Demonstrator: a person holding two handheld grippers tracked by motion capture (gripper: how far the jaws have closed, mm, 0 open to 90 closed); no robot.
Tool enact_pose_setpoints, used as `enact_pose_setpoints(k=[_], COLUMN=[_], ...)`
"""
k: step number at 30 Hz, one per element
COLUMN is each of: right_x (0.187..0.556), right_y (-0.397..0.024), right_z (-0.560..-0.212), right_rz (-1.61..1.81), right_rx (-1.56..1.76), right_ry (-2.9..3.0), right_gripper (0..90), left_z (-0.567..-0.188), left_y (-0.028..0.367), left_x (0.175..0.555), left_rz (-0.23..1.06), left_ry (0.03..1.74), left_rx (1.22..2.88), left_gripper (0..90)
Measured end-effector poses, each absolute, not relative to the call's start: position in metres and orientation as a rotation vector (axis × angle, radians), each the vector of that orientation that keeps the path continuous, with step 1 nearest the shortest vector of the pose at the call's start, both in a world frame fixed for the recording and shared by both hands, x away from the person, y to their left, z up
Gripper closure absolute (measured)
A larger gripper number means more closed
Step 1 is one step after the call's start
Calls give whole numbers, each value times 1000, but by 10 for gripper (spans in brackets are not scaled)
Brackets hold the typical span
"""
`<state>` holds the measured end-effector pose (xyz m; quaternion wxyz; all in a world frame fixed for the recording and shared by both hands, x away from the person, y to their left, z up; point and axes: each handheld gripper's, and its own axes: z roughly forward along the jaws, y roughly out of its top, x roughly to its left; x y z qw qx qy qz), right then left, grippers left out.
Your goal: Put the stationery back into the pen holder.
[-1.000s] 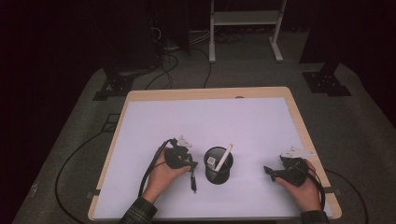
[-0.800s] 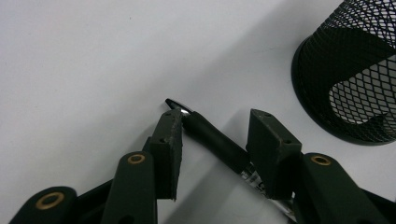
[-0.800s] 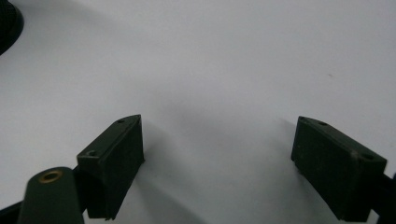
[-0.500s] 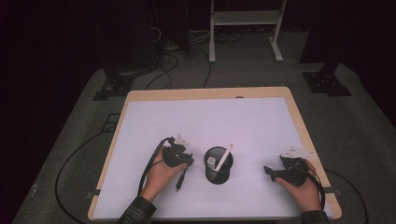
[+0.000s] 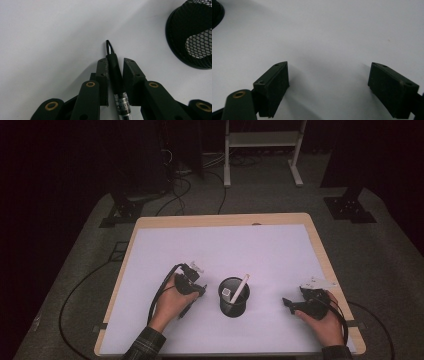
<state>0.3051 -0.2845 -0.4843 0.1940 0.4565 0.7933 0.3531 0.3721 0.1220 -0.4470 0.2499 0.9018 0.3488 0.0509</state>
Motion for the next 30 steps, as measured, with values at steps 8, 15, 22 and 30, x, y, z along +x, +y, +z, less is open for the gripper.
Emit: enact_pose_setpoints(k=[8,15,22,30], right_x=[305,305,305,305], right_y=[-285,-284,-284,-285], right_z=[-484,-484,-484,-484], right_rz=[989,988,988,989], right_rx=[1278,1278,1278,1277], right_ry=[2225,2225,2225,2225], right_gripper=[159,159,159,159], left_z=[-442,-441,-441,-442], left_y=[115,114,114,120], left_x=[383,390,388,388], left_rz=[78,37,58,33], left_ry=[1027,1057,1041,1013], left_rx=[2528,2546,2552,2513], left_gripper=[765,797,807,807])
